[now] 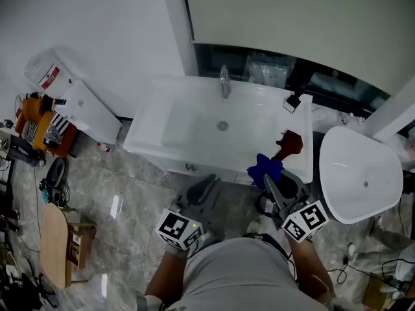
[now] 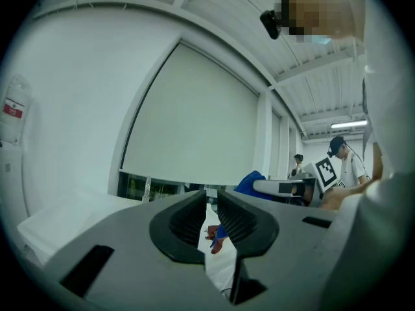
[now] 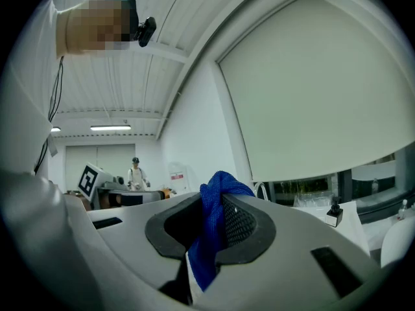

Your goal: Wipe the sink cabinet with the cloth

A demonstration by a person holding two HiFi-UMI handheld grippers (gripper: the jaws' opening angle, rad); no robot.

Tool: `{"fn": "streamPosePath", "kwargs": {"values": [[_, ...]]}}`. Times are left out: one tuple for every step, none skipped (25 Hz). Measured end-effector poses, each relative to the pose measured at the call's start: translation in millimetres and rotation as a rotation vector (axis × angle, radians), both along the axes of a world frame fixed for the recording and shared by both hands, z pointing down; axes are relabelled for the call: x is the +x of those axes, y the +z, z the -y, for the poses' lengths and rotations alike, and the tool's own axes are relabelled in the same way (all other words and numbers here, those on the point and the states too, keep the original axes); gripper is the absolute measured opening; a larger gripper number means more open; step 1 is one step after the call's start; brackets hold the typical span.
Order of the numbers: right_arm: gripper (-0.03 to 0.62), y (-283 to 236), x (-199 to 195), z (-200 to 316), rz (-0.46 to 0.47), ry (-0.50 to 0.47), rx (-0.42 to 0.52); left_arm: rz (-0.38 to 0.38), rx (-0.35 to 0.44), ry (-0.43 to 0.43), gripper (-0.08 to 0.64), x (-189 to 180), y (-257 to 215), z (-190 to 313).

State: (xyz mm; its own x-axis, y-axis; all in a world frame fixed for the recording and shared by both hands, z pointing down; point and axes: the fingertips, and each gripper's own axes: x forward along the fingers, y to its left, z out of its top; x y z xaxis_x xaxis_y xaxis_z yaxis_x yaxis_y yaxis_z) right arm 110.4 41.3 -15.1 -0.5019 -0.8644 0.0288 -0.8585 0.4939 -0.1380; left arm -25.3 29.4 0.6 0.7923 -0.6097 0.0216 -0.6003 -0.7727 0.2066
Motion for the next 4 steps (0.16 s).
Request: {"fn": "streamPosePath", "kwargs": {"values": [[0.061, 0.5, -0.4, -0.5, -0.002, -0.001, -0.001, -0.001, -0.002, -0.001, 0.06, -0.5, 0.5, 0.2], [0.061, 1.1, -0.6, -1.2, -0.004, -0.001, -0.002, -0.001, -0.004, -0.002, 0.06, -0.7, 1.1, 0.3], [0.061, 1.9, -0.6, -1.9, -0.005, -0.002, -0.003, -0.002, -0.006, -0.003, 0.06, -0.6, 1.8, 0.4], [0.061, 2.7, -0.5, -2.7, -0.005, -0.003, -0.004, -0.002, -0.007, -0.004, 0.06, -0.5, 2.5, 0.3]]}}
